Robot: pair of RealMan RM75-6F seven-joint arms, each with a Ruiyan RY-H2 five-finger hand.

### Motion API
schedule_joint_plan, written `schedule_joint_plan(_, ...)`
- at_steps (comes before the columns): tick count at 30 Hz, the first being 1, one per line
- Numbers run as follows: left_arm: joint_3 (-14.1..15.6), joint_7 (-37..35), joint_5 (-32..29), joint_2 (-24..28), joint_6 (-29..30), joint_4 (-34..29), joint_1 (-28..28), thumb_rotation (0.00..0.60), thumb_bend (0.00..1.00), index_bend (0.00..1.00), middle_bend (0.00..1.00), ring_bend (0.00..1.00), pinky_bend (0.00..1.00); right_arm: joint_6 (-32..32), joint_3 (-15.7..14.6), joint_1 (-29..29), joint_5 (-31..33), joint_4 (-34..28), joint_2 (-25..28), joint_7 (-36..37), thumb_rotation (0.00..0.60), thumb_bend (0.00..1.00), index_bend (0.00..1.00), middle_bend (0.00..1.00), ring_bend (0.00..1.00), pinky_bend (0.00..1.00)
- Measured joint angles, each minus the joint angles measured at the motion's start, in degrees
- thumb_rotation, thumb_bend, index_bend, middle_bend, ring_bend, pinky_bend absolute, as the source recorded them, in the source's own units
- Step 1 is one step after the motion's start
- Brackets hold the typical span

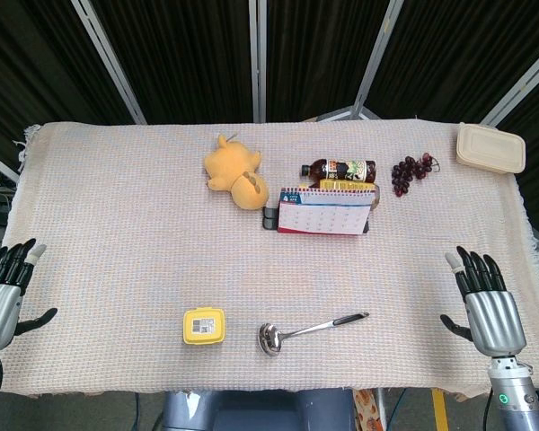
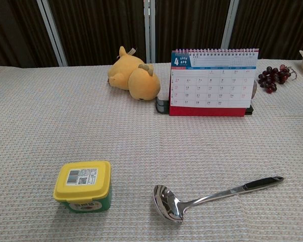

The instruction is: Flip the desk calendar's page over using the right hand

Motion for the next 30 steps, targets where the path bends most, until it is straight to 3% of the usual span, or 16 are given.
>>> schedule_joint_plan(17,-0.19,-0.60,-0.68,0.18,0.00,0.19,0.17,0.600,0.00,0.00,0.00,0.00,0.00,-1.18,0.18,0.63,0.32,-1.76,0.48,2.29,0.600,0.01,0.00,0.00,0.00,0.00)
schedule_joint_plan(18,-0.21,-0.72,-0.80,0.18,-0.09,0.24,0.16,0.600,0.00,0.00,0.00,0.00,0.00,-1.43,0.27,0.75,0.48,-2.17,0.59,2.79,0.600,0.01,0.00,0.01,0.01,0.04)
schedule_joint_plan(20,-0.35,-0.98,-1.12,0.20,-0.22,0.33,0.13,0.600,0.00,0.00,0.00,0.00,0.00,-2.23,0.63,1.19,1.04,-3.37,0.84,4.25,0.600,0.02,0.03,0.11,0.13,0.22)
schedule_joint_plan(22,-0.49,-1.08,-1.38,0.22,-0.31,0.32,0.10,0.600,0.00,0.00,0.00,0.00,0.00,-3.50,1.38,1.94,2.20,-4.92,1.02,5.64,0.600,0.03,0.06,0.34,0.38,0.45)
schedule_joint_plan(23,-0.55,-1.09,-1.42,0.24,-0.34,0.26,0.07,0.600,0.00,0.00,0.00,0.00,0.00,-4.12,1.80,2.36,2.86,-5.67,1.04,5.92,0.600,0.04,0.07,0.41,0.44,0.48)
schedule_joint_plan(25,-0.60,-0.96,-1.41,0.23,-0.32,0.16,0.03,0.600,0.00,0.00,0.00,0.00,0.00,-5.86,2.83,3.47,4.45,-7.50,0.99,6.57,0.600,0.18,0.07,0.50,0.53,0.53)
schedule_joint_plan(27,-0.62,-0.80,-1.38,0.19,-0.31,0.11,0.01,0.600,0.00,0.00,0.00,0.00,0.00,-7.94,3.69,4.52,6.05,-9.33,0.92,7.89,0.600,0.35,0.07,0.53,0.56,0.54)
schedule_joint_plan(30,-0.63,-0.65,-1.37,0.19,-0.20,0.05,0.04,0.600,0.00,0.00,0.00,0.00,0.00,-12.63,5.27,6.49,10.58,-12.74,0.85,11.01,0.600,0.46,0.07,0.57,0.59,0.54)
